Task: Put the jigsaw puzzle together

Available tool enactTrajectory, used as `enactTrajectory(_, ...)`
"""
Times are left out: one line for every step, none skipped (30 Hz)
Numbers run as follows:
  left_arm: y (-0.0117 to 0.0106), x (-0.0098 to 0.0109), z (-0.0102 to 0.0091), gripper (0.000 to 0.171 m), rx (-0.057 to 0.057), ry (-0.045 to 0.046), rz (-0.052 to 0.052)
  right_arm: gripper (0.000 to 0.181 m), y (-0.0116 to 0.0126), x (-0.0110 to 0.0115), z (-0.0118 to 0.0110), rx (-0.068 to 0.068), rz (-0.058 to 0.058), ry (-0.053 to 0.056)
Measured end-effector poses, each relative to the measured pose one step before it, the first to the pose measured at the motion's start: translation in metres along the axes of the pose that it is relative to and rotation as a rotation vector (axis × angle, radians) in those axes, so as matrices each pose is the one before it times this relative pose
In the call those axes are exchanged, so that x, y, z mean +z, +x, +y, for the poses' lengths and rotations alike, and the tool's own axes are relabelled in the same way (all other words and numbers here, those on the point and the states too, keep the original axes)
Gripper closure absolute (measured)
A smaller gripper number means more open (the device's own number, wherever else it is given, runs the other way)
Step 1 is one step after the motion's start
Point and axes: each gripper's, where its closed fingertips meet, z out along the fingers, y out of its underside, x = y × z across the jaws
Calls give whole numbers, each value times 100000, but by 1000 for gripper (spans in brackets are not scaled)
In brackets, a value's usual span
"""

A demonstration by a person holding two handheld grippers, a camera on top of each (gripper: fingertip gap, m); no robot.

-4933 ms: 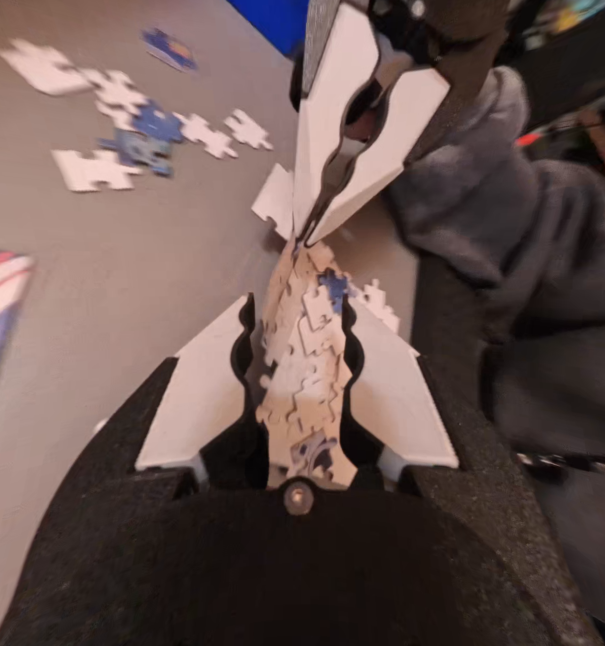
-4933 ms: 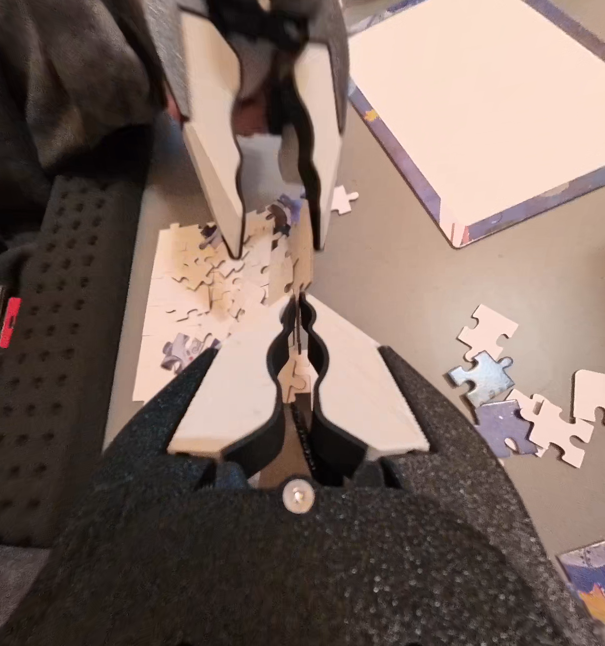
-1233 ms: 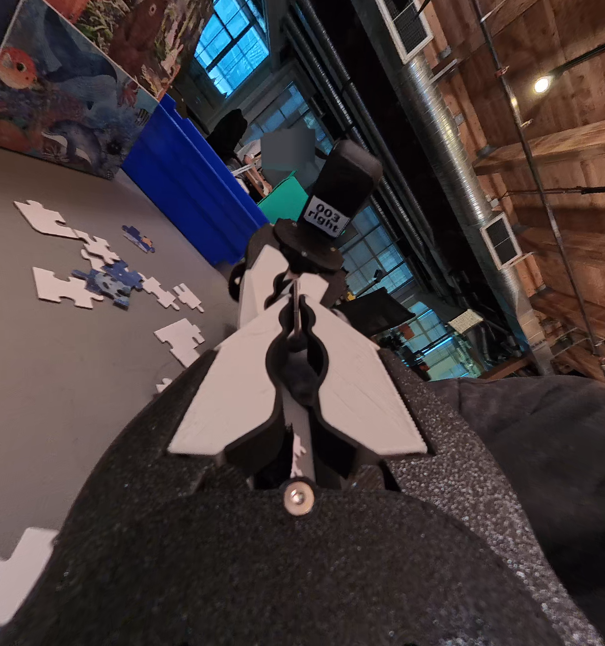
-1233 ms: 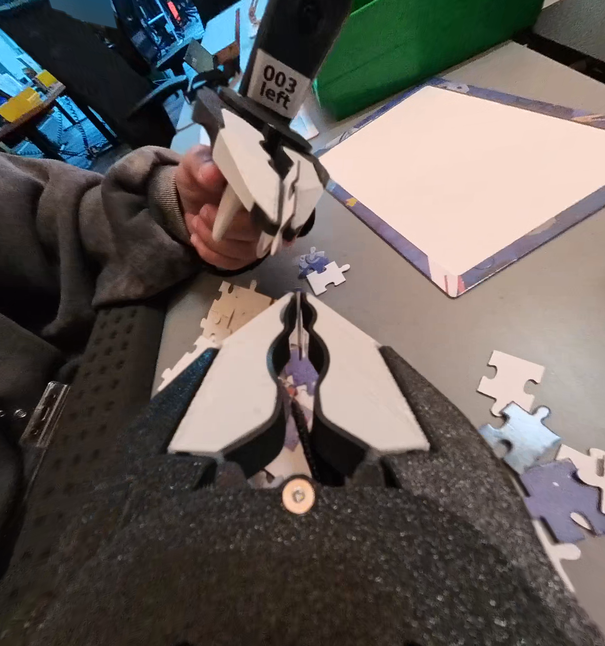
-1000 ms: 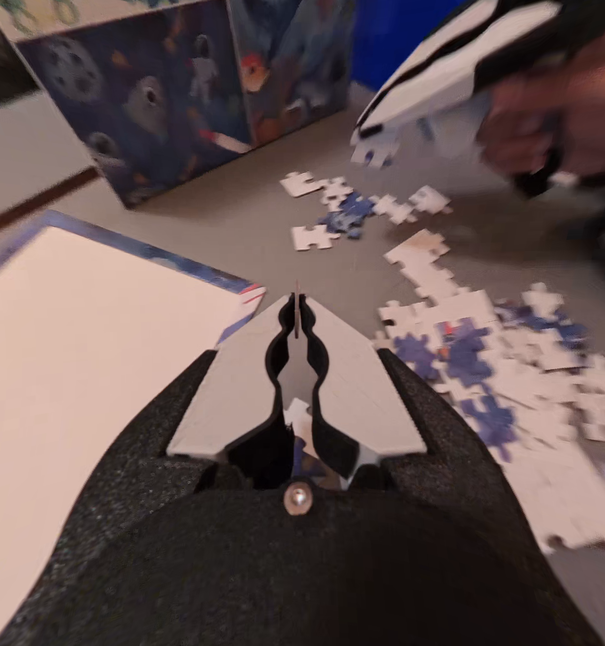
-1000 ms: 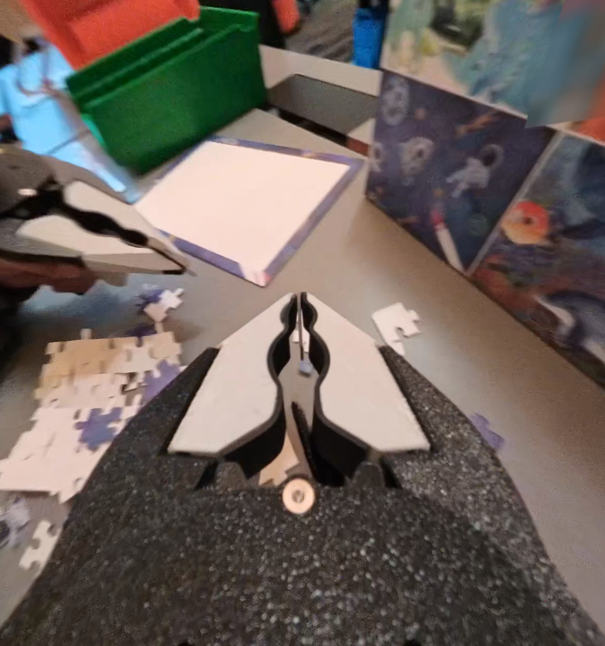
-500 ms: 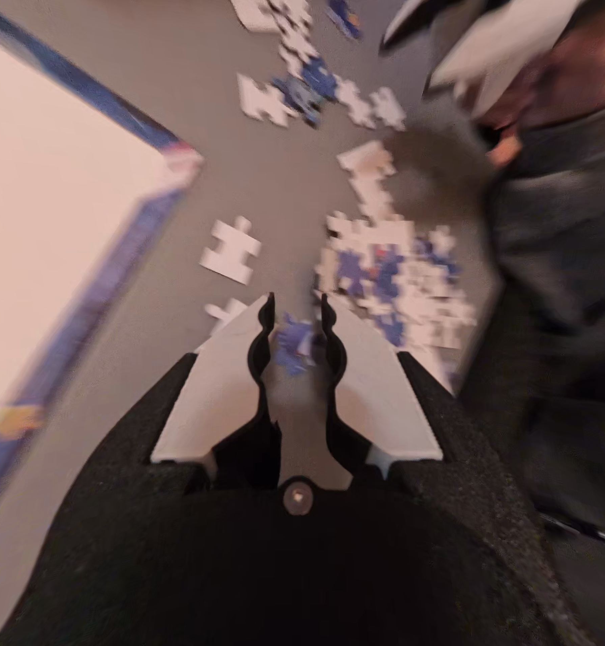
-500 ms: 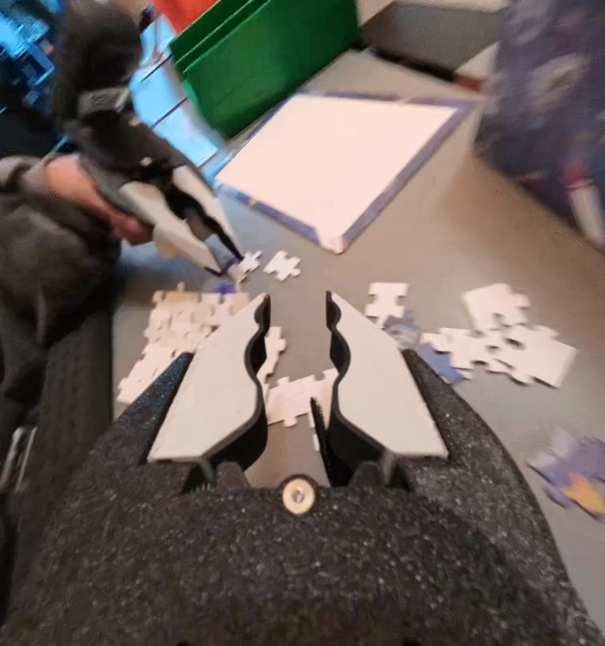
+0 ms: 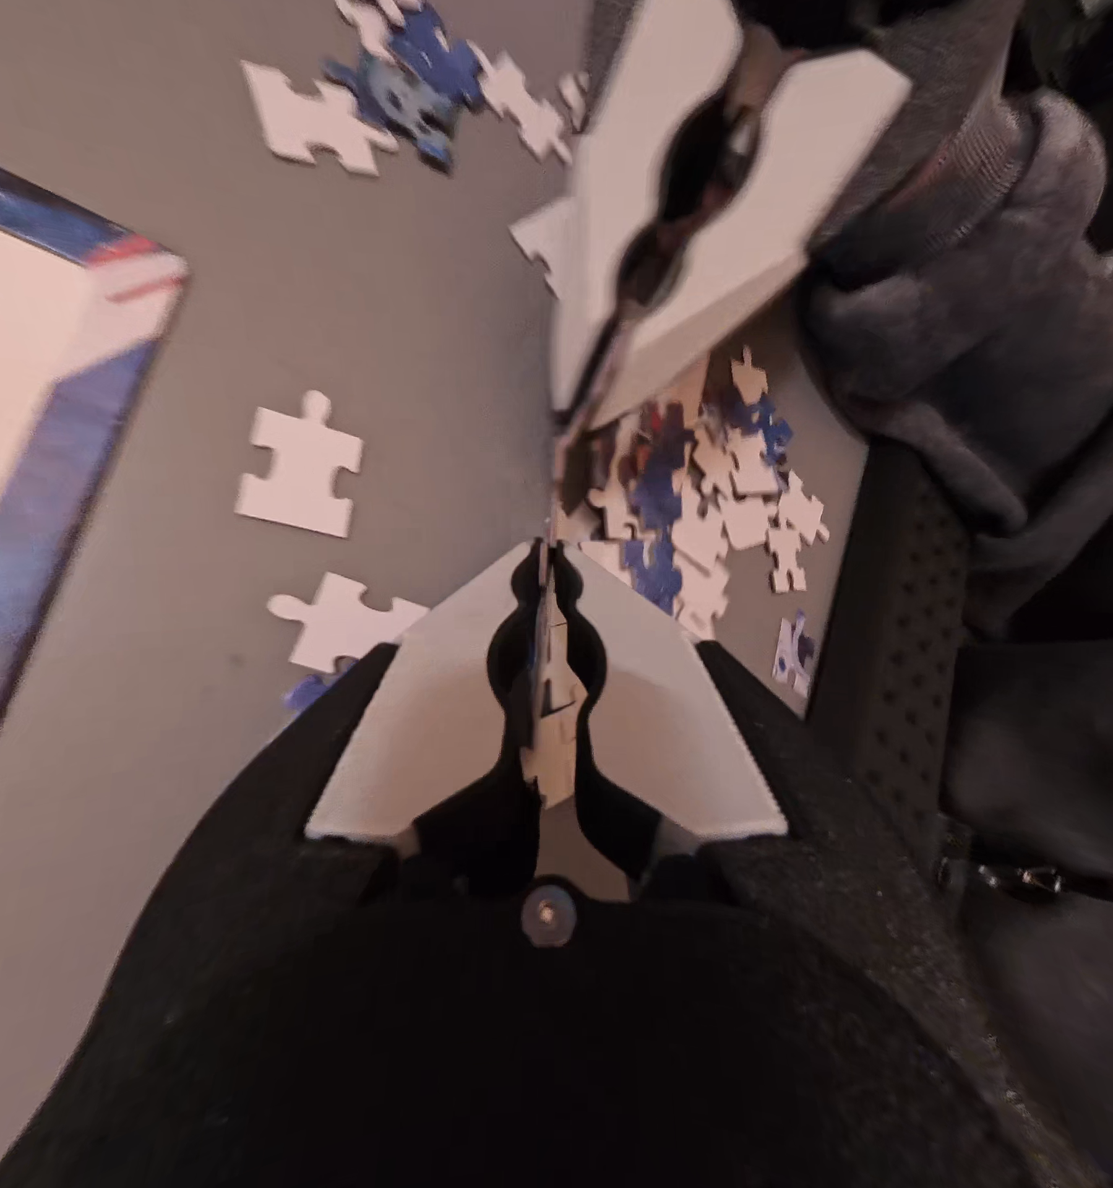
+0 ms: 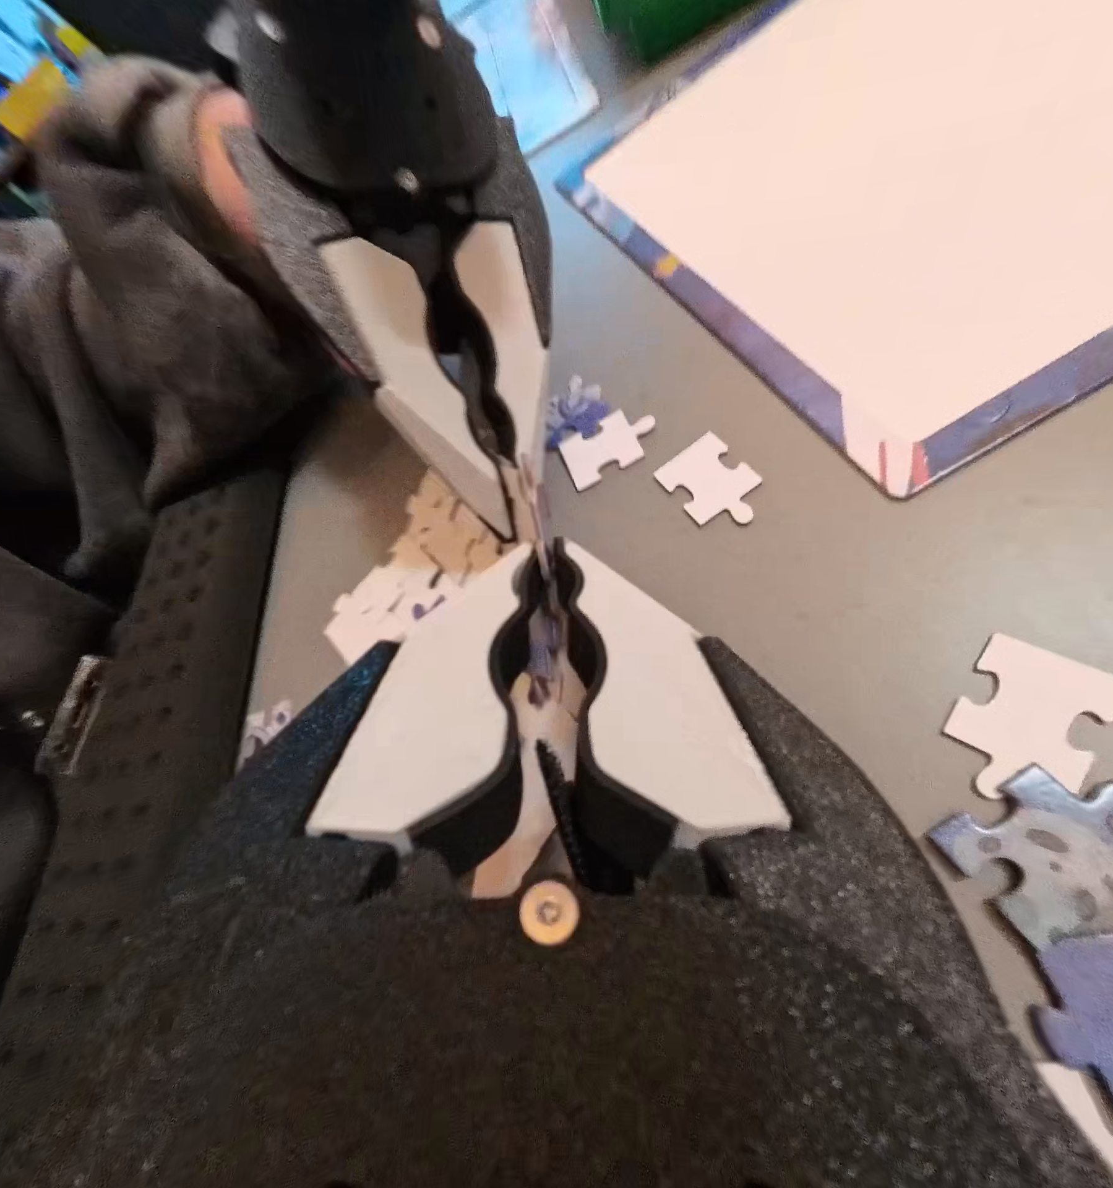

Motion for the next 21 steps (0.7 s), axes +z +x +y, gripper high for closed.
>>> enactTrajectory(-233,-437,-642,170,-2083,3808,350,179,-812,-853,-876,-50,-3637,4752)
enactTrajectory(-260,-286,-308,168,-1933,1926,242,179,-1687,-769,-854,-314,-8438,4646)
enactTrajectory(-314,-107,-89,166,-1764,820,-193,179,-2069,-619,-928,-839,-9975,4933)
enactTrajectory(-157,17,34,165,-1356,134,446,179,-1396,-338,-699,-712,-5600,3157)
enactTrajectory(88,83,78,169,-365,-222,1262,180,-478,-198,-248,-827,-298,-75)
enactTrajectory(250,44,-83,170,527,523,1436,180,-134,-209,-56,-1156,1329,-946)
enactTrajectory(432,-20,-211,170,363,1081,2240,180,-47,-326,-200,-960,1130,779)
enactTrajectory(717,-75,-316,170,381,1584,3746,180,525,-453,-200,87,3568,1327)
enactTrajectory(855,-146,-459,170,1311,2449,3999,180,1708,-567,54,466,10014,-9)
enactTrajectory(738,-184,-552,170,2197,2927,2745,180,2792,-628,578,83,16155,-3074)
enactTrajectory(480,-170,-457,170,2433,2344,1131,180,2041,-349,851,184,11002,-4379)
enactTrajectory(107,-105,-317,170,2301,1494,-849,180,71,-142,246,1902,-1521,-169)
enactTrajectory(-364,-56,-260,170,1726,1318,-3257,179,-581,-148,-388,2849,-5010,3254)
enactTrajectory(-276,-4,-368,168,1217,2162,-2565,180,-380,-28,-527,1551,-2645,3147)
enactTrajectory(-10,47,-513,157,-121,2865,-616,180,-326,155,-258,-12,-1193,724)
enactTrajectory(206,60,-626,140,-1561,3281,1173,179,-462,328,108,-1124,-1249,-1488)
enactTrajectory(269,34,-688,137,-2211,3770,1927,180,-430,418,194,-1801,-596,-1859)
enactTrajectory(332,36,-536,137,-1708,3072,2402,179,-322,455,80,-2099,117,-844)
enactTrajectory(421,58,-229,141,-201,1426,2680,180,-396,446,40,-721,-1216,-780)
enactTrajectory(392,89,140,150,1413,-565,1976,180,-425,319,-237,542,-2164,877)
enactTrajectory(140,149,317,155,2505,-1697,87,180,-520,174,-520,1326,-3465,3035)
